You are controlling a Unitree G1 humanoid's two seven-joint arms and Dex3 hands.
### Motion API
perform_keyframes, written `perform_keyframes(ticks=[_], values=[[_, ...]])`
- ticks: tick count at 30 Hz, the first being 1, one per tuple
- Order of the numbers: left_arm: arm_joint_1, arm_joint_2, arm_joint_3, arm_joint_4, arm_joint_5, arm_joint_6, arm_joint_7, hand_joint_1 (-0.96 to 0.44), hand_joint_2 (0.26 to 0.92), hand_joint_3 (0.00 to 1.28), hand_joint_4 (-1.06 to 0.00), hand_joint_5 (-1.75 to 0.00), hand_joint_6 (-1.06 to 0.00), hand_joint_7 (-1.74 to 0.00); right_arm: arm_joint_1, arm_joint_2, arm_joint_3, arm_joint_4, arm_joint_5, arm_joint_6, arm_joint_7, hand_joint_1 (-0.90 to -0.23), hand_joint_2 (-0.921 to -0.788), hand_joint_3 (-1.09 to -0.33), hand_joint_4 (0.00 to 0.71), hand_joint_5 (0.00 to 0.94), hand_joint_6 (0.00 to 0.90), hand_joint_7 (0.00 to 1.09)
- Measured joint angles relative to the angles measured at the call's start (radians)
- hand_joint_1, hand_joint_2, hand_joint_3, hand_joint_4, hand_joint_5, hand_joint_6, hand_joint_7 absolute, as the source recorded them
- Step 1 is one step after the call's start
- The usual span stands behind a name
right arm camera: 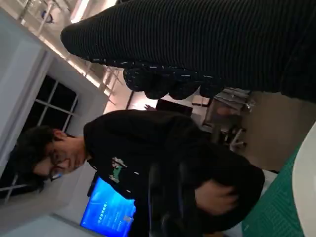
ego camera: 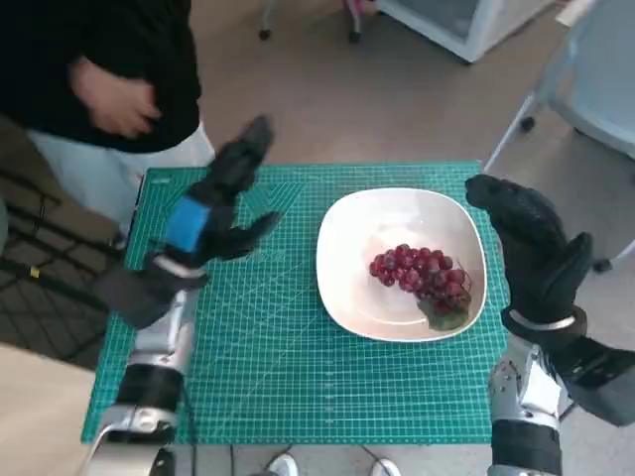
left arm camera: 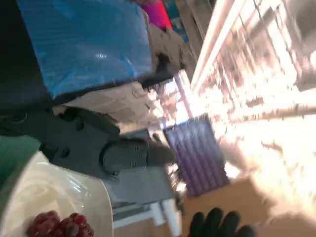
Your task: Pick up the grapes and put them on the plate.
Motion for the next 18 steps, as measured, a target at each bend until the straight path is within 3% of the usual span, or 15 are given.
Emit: perform_keyframes(ticks=[7,18], values=[[0.056,-0.016,0.04,-0.062,-0.077,0.03,-0.043,-0.57,0.921,0.38,-0.09,-0.01,-0.23,-0.02,-0.011,0.002,0.012,0.0,0.002,0.003,0.008,-0.513,-0.921,-0.585,0.212,0.002,0.042,0.29],[0.082,-0.055,0.051,-0.073,-0.075,0.032,-0.05,-0.56,0.921,0.37,-0.12,-0.01,-0.24,-0.02,-0.011,0.001,0.014,0.0,0.003,0.004,0.016,-0.524,-0.921,-0.584,0.21,0.001,0.035,0.3]])
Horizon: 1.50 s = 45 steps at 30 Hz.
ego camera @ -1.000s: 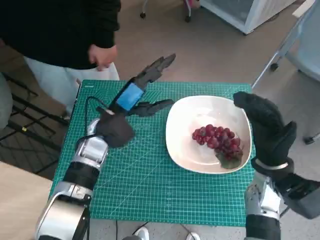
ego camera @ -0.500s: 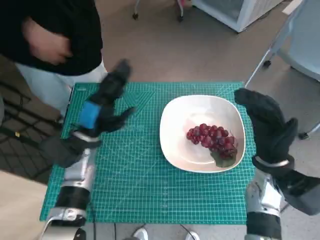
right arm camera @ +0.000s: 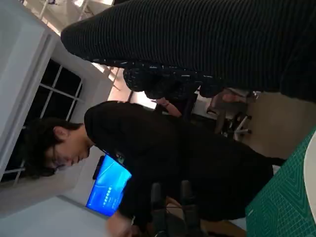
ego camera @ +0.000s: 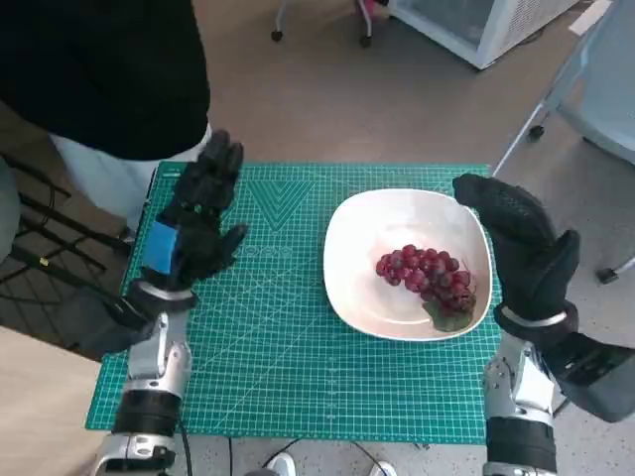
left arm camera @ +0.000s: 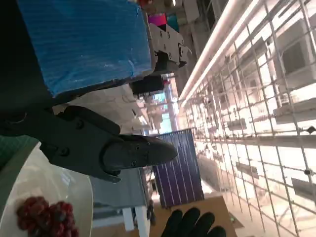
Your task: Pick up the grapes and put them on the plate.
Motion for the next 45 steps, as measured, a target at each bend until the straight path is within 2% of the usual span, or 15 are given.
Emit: perform_keyframes(ticks=[45], values=[[0.052,-0.068,0.005,-0.018,0.0,-0.014,-0.016,-0.59,0.921,0.38,-0.15,0.0,-0.27,-0.02,0.0,-0.005,0.016,-0.017,-0.005,0.021,-0.008,-0.517,-0.921,-0.601,0.205,0.0,0.002,0.35]])
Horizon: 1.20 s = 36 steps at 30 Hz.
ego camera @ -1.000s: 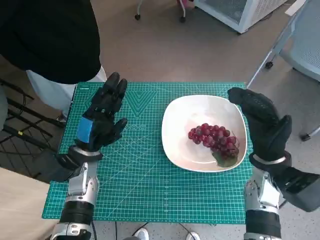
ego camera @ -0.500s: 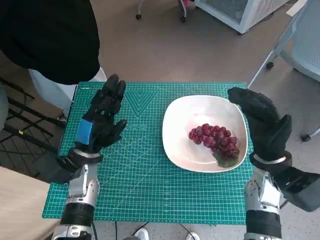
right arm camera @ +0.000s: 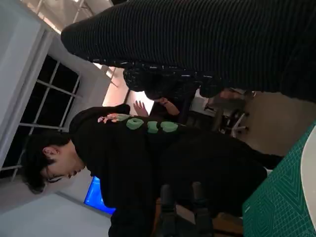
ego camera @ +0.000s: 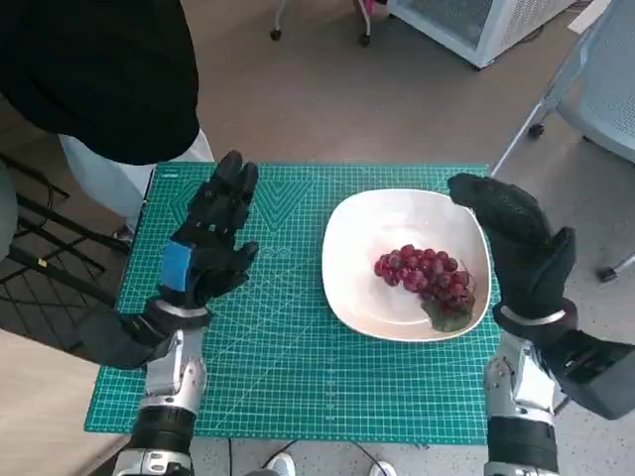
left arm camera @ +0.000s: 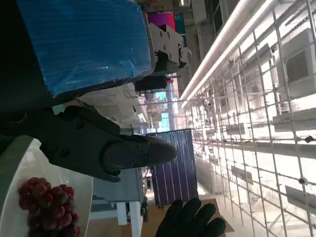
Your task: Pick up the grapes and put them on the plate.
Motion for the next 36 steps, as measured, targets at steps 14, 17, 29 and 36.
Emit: perform_keyframes(ticks=[14,17,29,36], values=[[0.0,0.0,0.0,0.004,0.0,-0.011,-0.017,-0.59,0.921,0.39,-0.15,0.0,-0.27,-0.01,0.0,0.0,0.005,-0.01,-0.002,0.008,-0.005,-0.514,-0.921,-0.605,0.203,0.0,-0.001,0.36],[0.0,0.0,0.0,0.004,0.0,-0.011,-0.019,-0.59,0.921,0.4,-0.15,0.0,-0.27,-0.01,0.0,0.0,0.005,-0.01,-0.002,0.008,-0.005,-0.514,-0.921,-0.606,0.203,0.0,-0.001,0.36],[0.0,0.0,-0.001,-0.004,0.0,-0.011,-0.028,-0.59,0.921,0.4,-0.14,0.0,-0.27,-0.01,0.001,0.0,0.009,-0.024,-0.002,0.015,-0.005,-0.515,-0.921,-0.607,0.202,0.0,-0.001,0.35],[0.006,0.0,-0.002,-0.02,-0.001,-0.008,-0.034,-0.57,0.921,0.38,-0.14,0.0,-0.27,-0.01,0.002,0.0,0.01,-0.03,-0.002,0.018,-0.005,-0.516,-0.921,-0.607,0.202,0.0,-0.001,0.35]])
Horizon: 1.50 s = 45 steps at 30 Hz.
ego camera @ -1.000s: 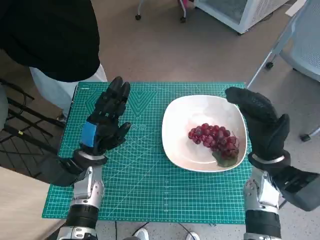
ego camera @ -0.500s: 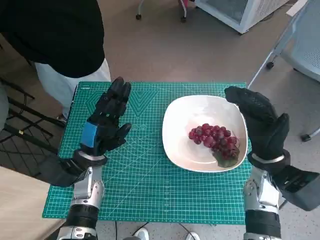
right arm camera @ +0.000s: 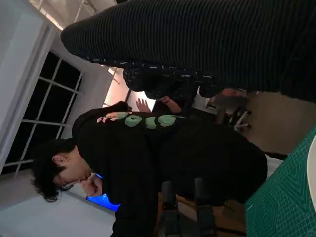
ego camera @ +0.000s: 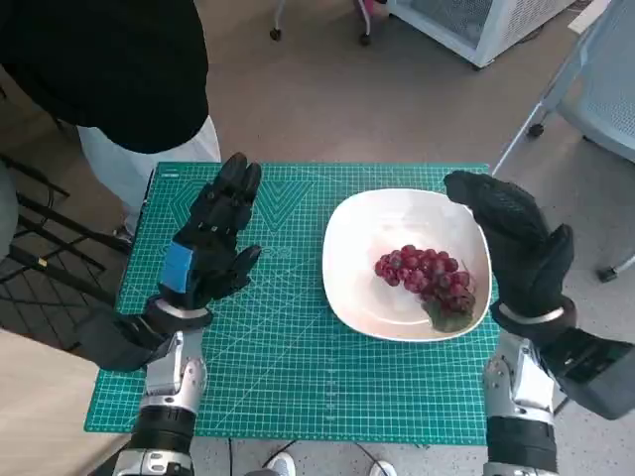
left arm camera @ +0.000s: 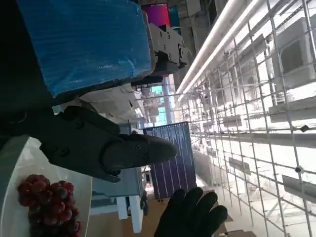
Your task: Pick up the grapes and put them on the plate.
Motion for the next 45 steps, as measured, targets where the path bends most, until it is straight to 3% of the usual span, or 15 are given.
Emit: perform_keyframes(ticks=[11,45], values=[[0.024,0.0,0.0,-0.032,-0.007,0.031,-0.006,-0.43,0.921,0.24,-0.15,0.0,-0.29,-0.01,0.004,0.0,0.003,-0.011,0.0,0.006,0.0,-0.518,-0.921,-0.605,0.203,0.001,-0.001,0.36],[0.066,-0.003,0.0,-0.073,-0.003,0.033,0.023,-0.4,0.921,0.23,-0.19,-0.01,-0.33,-0.02,0.02,0.005,0.014,-0.045,0.0,0.025,-0.005,-0.507,-0.921,-0.613,0.201,0.0,-0.001,0.35]])
